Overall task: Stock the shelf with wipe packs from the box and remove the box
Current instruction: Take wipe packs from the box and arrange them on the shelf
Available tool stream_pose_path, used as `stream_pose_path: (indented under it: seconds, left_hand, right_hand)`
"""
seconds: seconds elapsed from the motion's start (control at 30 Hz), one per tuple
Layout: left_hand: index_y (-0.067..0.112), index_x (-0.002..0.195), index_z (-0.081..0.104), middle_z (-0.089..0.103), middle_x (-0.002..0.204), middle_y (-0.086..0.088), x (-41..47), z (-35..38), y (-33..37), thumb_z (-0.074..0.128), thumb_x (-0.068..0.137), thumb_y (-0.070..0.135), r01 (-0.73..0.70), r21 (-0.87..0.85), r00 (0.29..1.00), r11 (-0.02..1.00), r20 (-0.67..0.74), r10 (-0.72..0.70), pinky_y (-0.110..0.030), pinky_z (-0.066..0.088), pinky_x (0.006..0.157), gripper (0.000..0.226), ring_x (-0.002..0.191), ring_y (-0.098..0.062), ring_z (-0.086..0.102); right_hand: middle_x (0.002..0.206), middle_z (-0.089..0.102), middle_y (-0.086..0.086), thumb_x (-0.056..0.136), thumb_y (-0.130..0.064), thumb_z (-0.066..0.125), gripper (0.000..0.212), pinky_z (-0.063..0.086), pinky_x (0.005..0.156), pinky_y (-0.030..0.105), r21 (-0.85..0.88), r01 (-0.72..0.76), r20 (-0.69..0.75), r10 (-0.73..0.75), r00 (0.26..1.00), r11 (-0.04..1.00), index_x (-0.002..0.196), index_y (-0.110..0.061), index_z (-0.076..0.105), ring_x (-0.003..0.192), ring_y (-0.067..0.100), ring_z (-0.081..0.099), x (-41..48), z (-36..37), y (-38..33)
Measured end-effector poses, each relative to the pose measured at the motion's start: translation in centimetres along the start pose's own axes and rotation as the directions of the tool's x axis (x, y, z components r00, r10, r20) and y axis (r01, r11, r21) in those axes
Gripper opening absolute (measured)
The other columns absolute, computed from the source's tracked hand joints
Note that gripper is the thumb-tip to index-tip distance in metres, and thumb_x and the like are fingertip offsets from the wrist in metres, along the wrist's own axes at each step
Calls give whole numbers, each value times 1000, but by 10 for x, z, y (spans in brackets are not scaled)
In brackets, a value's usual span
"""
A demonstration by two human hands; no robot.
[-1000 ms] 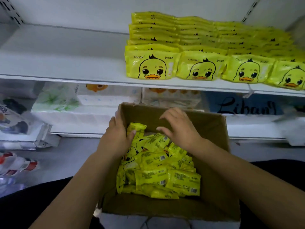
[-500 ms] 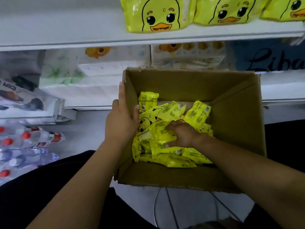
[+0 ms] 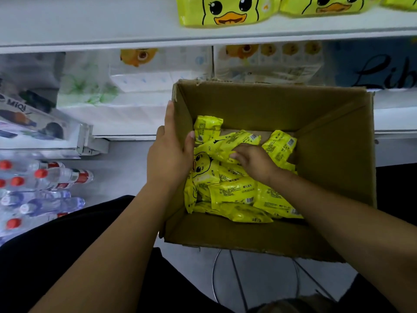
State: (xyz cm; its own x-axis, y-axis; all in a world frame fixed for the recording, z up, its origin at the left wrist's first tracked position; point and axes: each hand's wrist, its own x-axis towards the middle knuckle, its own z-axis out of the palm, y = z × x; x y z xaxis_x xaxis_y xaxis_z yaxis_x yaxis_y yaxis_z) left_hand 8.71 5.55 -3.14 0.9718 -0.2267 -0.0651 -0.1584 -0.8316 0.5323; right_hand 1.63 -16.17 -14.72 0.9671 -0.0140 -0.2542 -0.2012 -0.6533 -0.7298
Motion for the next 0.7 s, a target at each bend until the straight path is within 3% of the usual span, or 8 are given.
stream_pose_path:
  seconds: [0.1, 0.2, 0.3, 0.37, 0.43, 0.47, 0.53, 0.7]
  left_hand:
    - [28, 163, 9, 51, 148, -13, 0, 1, 0, 52, 103, 38, 6, -6, 1000, 1000, 2, -6, -45, 47, 87, 75, 121, -40, 56]
    - [29, 163, 8, 54, 142, -15, -2, 2, -1, 52, 103, 39, 2, -1, 1000, 1000, -1, -2, -44, 47, 83, 75, 116, -41, 58]
    - [28, 163, 8, 54, 142, -15, -1, 2, -2, 51, 103, 40, -5, 5, 1000, 1000, -8, 5, -45, 48, 82, 75, 116, -41, 59]
    - [28, 163, 8, 53, 143, -14, 0, 2, -3, 51, 103, 40, -5, 3, 1000, 1000, -3, 5, -45, 49, 83, 74, 117, -41, 59]
    - [28, 163, 8, 54, 141, -14, 0, 3, -3, 51, 103, 41, -7, 2, 1000, 1000, -5, 7, -45, 49, 83, 74, 115, -40, 59]
    - [29, 163, 8, 55, 139, -15, 0, 3, -3, 51, 103, 41, -8, 1, 1000, 1000, -8, 8, -44, 49, 82, 74, 114, -40, 60]
    - [29, 163, 8, 57, 137, -14, 1, 3, -4, 50, 103, 42, -7, 1, 1000, 1000, -11, 7, -43, 49, 81, 74, 113, -39, 60]
    - [29, 163, 8, 56, 137, -14, 1, 1, -4, 50, 103, 42, -7, -6, 1000, 1000, -7, 7, -44, 49, 84, 74, 114, -37, 60]
  right_hand:
    - [65, 41, -5, 104, -21, 53, 32, 33, 57, 26, 78, -10, 87, 3, 996, 997, 73, -16, 48, 59, 7, 38, 1, -31, -23]
    - [68, 45, -8, 105, -24, 52, 15, 32, 51, 14, 59, -76, 340, 52, 939, 995, 92, -17, 55, 57, 0, 38, 0, -42, -31]
    - [83, 60, 0, 103, -27, 55, 16, 44, 69, 24, -72, -150, 477, 166, 863, 986, 110, -13, 59, 74, 11, 53, -3, -17, -19]
    - [118, 62, 14, 102, -37, 54, 36, 46, 92, 35, -177, -173, 499, 240, 833, 969, 127, -10, 58, 107, 26, 56, -9, 3, -11]
    - [152, 40, 14, 97, -49, 59, 65, 34, 113, 42, -275, -158, 523, 286, 803, 948, 149, -15, 41, 140, 31, 35, -17, 16, -6]
    - [159, 30, 11, 92, -53, 64, 78, 29, 117, 44, -299, -145, 540, 293, 789, 943, 154, -17, 32, 147, 32, 25, -19, 18, -6]
    - [162, 25, 9, 84, -50, 76, 94, 29, 118, 43, -333, -125, 544, 299, 784, 934, 157, -19, 26, 149, 31, 21, -21, 19, -3]
    - [142, 52, 10, 66, -60, 85, 99, 43, 104, 38, -491, -165, 431, 403, 807, 856, 147, -18, 45, 133, 31, 48, -17, 20, -7]
